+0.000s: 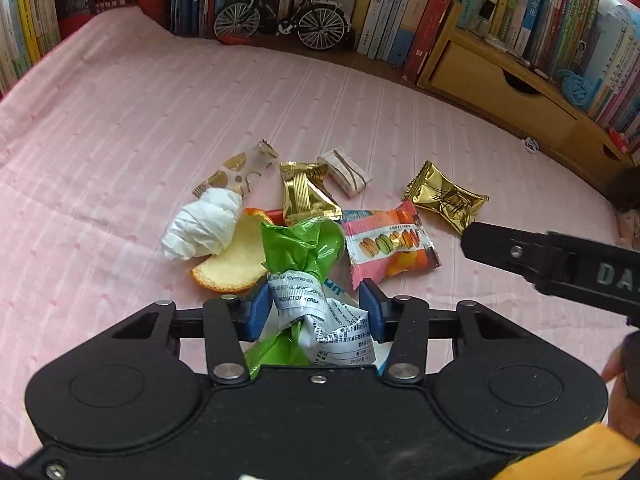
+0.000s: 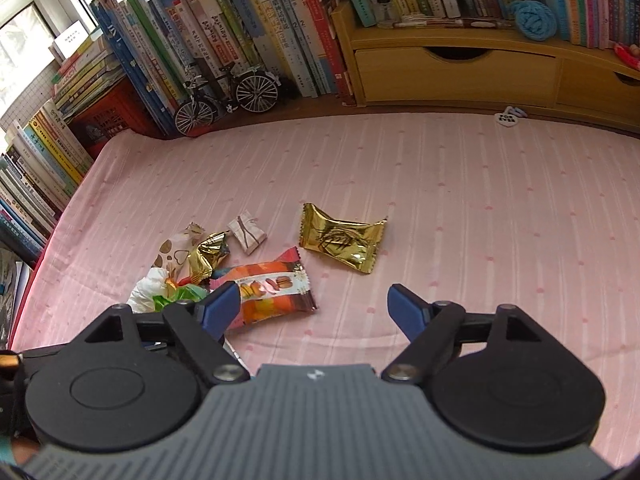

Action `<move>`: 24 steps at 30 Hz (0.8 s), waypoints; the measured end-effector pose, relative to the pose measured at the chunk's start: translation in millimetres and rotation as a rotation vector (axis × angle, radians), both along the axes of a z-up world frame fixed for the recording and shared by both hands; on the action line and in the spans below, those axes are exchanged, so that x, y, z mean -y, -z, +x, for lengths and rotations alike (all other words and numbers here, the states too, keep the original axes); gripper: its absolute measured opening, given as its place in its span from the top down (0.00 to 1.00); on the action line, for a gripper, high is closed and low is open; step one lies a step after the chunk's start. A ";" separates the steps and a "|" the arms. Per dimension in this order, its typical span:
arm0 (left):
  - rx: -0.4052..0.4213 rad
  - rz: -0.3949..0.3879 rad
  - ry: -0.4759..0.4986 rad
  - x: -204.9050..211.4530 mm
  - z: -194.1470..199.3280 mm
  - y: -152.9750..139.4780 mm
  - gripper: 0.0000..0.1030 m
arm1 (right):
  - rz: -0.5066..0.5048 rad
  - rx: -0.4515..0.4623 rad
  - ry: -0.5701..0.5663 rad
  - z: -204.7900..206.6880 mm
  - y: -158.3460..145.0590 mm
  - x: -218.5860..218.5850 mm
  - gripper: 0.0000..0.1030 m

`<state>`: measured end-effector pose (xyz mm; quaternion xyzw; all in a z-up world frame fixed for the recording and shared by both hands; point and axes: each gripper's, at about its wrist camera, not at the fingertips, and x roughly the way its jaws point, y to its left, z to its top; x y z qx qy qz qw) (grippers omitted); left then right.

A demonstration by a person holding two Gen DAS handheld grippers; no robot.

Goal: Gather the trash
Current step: 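Grasp the green-white wrapper with the left tool while the right tool grasps the pink macaron packet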

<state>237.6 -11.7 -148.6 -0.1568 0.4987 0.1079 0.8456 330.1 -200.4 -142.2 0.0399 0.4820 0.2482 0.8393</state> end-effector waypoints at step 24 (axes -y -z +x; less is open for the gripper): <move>0.024 0.060 -0.145 -65.4 -55.5 -30.2 0.58 | -0.276 0.030 -0.291 0.5 39.3 -110.9 0.75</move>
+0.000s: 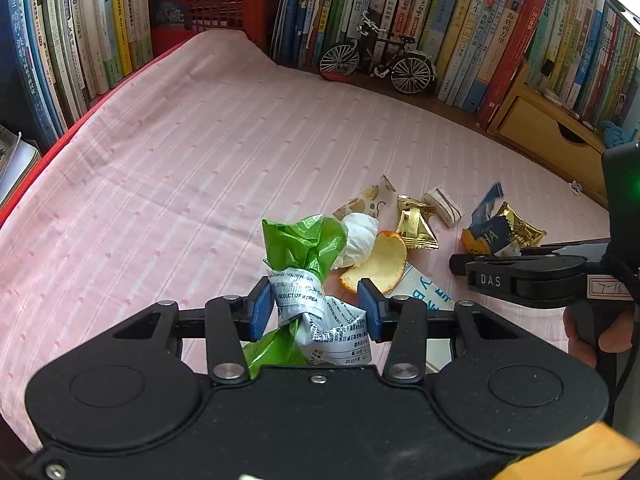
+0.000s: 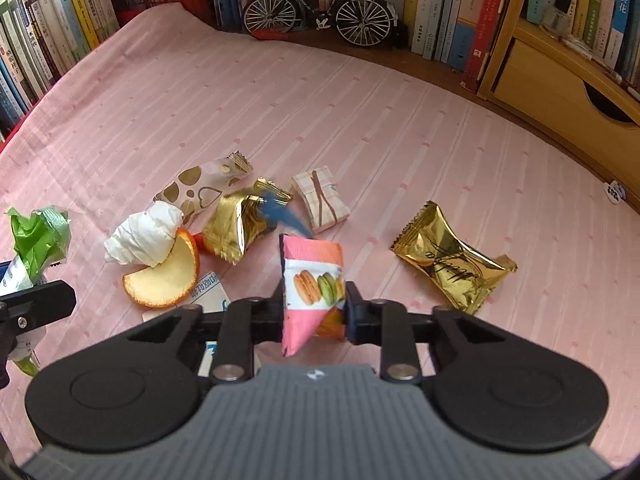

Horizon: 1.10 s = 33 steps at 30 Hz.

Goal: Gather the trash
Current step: 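Grasp the green-white wrapper with the left tool while the right tool grasps the pink macaron packet, then carry both held wrappers off the bed down over the trash bin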

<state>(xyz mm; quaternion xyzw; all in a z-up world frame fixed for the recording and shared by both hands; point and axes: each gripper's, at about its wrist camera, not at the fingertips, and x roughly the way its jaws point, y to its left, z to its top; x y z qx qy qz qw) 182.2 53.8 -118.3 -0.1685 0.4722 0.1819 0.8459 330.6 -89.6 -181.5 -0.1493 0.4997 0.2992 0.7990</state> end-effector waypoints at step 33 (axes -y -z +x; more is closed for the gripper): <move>0.116 -0.025 0.151 13.7 -134.9 -56.8 0.58 | 0.154 0.074 0.216 -163.5 -79.9 56.3 0.81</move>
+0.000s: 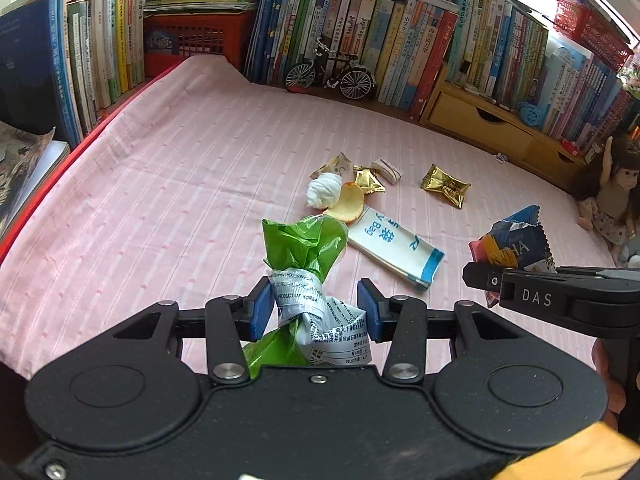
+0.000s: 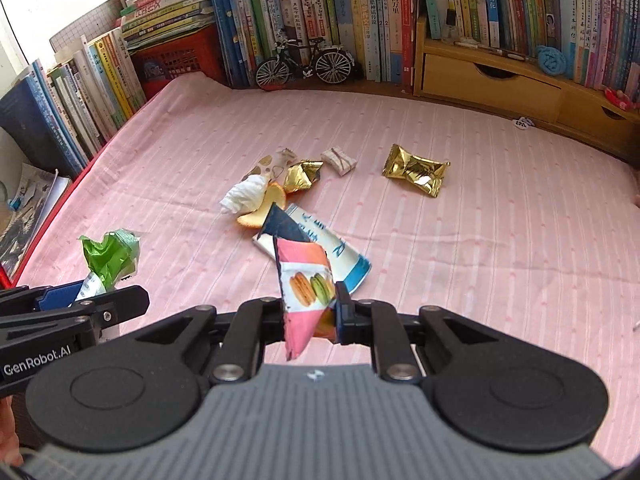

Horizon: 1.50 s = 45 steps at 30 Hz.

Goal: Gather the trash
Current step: 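Carry both held wrappers off the bed down over the trash bin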

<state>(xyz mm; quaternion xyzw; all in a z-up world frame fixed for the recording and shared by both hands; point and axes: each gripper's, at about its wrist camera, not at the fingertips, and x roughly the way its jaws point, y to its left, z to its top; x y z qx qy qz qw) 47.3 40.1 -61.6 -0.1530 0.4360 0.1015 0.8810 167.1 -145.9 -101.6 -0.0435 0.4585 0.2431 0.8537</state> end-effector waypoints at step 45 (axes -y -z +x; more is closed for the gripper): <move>-0.329 -0.171 -0.066 -71.4 -273.4 139.7 0.58 | -0.115 -0.371 -0.046 -259.0 115.7 -80.8 0.81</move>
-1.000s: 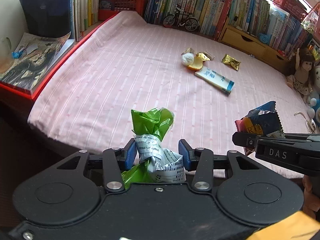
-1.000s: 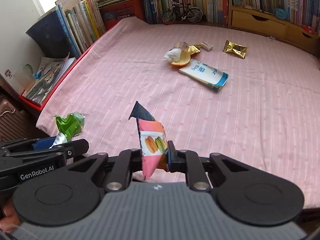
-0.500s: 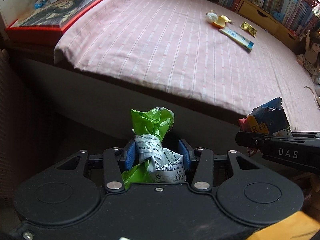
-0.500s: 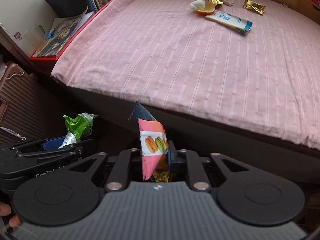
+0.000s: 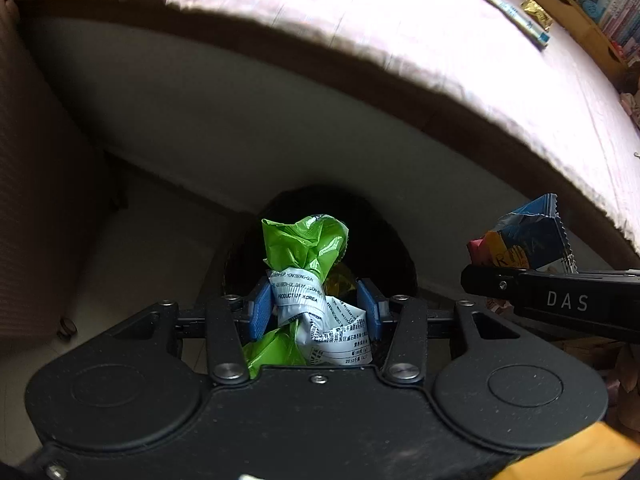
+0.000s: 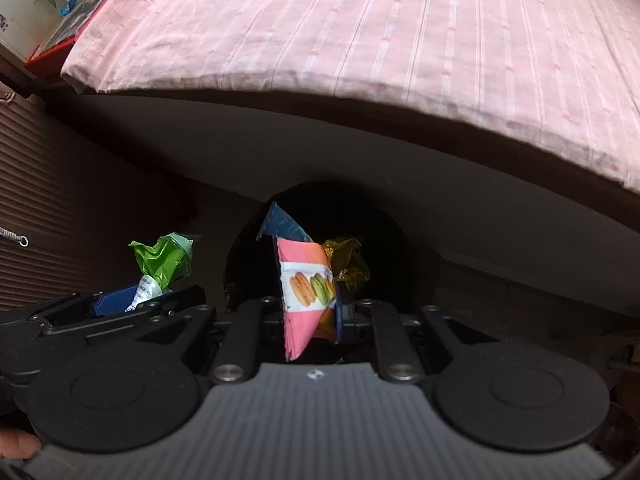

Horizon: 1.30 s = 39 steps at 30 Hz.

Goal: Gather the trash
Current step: 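Carry both held wrappers off the bed down over the trash bin, then open both tools to drop the wrappers into the bin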

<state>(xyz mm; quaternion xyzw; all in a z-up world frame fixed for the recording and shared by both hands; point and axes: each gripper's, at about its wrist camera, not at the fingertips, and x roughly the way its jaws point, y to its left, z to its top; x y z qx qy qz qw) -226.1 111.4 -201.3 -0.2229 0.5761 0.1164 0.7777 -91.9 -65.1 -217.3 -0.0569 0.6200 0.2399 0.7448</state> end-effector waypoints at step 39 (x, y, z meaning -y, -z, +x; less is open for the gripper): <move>-0.150 -0.044 0.008 12.9 0.4 171.5 0.26 | -0.069 -0.194 0.053 12.9 159.0 3.7 0.40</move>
